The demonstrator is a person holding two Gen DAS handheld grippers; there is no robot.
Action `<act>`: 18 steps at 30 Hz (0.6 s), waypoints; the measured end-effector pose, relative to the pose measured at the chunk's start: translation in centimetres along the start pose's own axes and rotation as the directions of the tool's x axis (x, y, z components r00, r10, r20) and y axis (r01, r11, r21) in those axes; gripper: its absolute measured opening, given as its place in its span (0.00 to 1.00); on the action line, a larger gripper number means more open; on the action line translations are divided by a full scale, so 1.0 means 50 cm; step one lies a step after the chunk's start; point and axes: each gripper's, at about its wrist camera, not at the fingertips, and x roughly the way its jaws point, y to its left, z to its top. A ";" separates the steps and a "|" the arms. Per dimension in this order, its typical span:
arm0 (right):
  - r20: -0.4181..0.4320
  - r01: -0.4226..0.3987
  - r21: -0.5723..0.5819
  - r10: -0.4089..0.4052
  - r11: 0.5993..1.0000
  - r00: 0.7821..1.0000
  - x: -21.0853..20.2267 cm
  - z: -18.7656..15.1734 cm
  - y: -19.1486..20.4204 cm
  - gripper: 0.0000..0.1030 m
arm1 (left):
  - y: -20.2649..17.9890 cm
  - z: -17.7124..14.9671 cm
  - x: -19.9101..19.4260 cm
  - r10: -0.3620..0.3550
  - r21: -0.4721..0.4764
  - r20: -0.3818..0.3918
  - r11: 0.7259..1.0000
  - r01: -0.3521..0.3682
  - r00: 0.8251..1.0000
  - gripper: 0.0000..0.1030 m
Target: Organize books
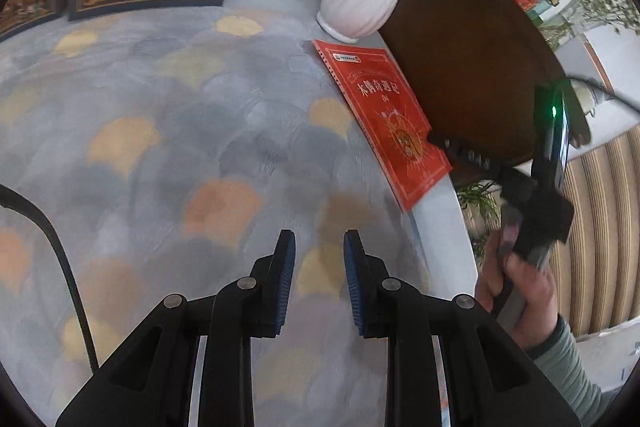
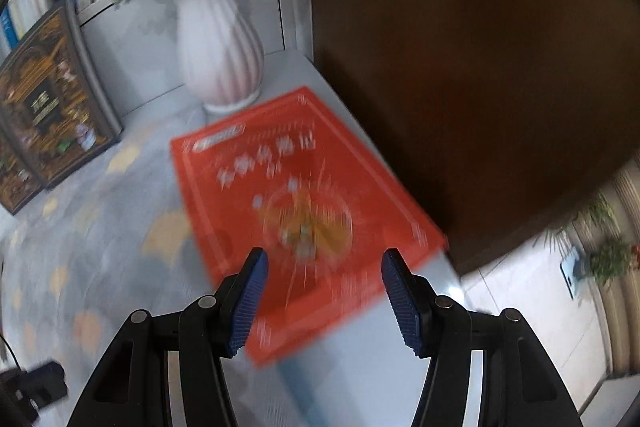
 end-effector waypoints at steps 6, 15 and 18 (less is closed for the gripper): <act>0.009 -0.009 -0.038 0.010 0.999 1.000 0.057 0.069 -0.001 0.55 | -0.002 0.044 0.095 -0.005 -0.018 -0.034 1.000 0.005 0.999 0.21; -0.032 -0.031 -0.059 0.029 0.998 0.999 0.129 0.114 -0.011 0.55 | 0.017 0.055 0.118 -0.048 -0.018 -0.029 0.999 0.048 0.998 0.21; -0.055 -0.056 -0.036 0.054 0.998 0.997 0.144 0.122 -0.014 0.55 | 0.024 0.054 0.117 -0.068 -0.023 -0.021 0.997 0.067 0.997 0.21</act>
